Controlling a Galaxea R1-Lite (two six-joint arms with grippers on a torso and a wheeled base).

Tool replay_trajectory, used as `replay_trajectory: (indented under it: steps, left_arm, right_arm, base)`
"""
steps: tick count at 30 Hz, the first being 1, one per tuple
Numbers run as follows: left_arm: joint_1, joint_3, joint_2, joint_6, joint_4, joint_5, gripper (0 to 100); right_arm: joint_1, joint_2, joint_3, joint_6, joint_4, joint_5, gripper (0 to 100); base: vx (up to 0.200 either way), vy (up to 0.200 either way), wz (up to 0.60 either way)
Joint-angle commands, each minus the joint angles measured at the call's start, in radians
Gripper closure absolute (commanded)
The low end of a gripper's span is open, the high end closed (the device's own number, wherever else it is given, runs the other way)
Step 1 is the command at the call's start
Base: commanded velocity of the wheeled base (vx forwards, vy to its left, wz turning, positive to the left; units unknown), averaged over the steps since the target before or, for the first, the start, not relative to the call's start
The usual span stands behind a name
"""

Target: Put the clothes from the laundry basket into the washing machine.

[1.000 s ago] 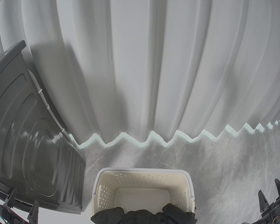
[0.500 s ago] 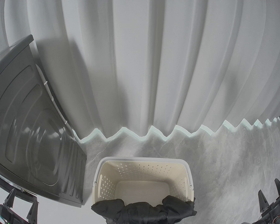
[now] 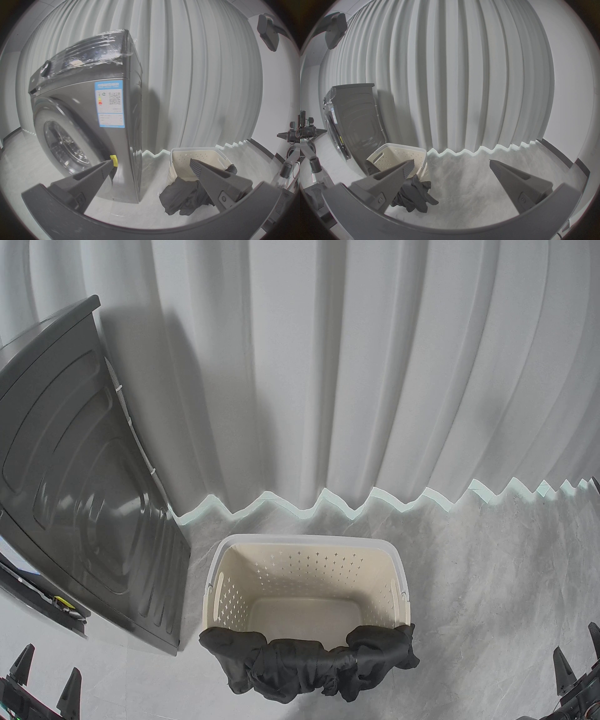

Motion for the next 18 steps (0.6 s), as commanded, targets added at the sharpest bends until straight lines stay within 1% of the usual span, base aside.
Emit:
replay_trajectory:
  steps: [1, 18]
  left_arm:
    - [-0.001, 0.015, -0.015, 0.0, 0.0, 0.0, 0]
    - [-0.001, 0.015, -0.015, 0.0, 0.0, 0.0, 0]
  right_arm:
    - [0.0, -0.016, 0.018, 0.0, 0.0, 0.0, 0]
    - [0.0, -0.016, 0.018, 0.0, 0.0, 0.0, 0]
  base:
    - [-0.2, 0.0, 0.0]
    - [-0.2, 0.0, 0.0]
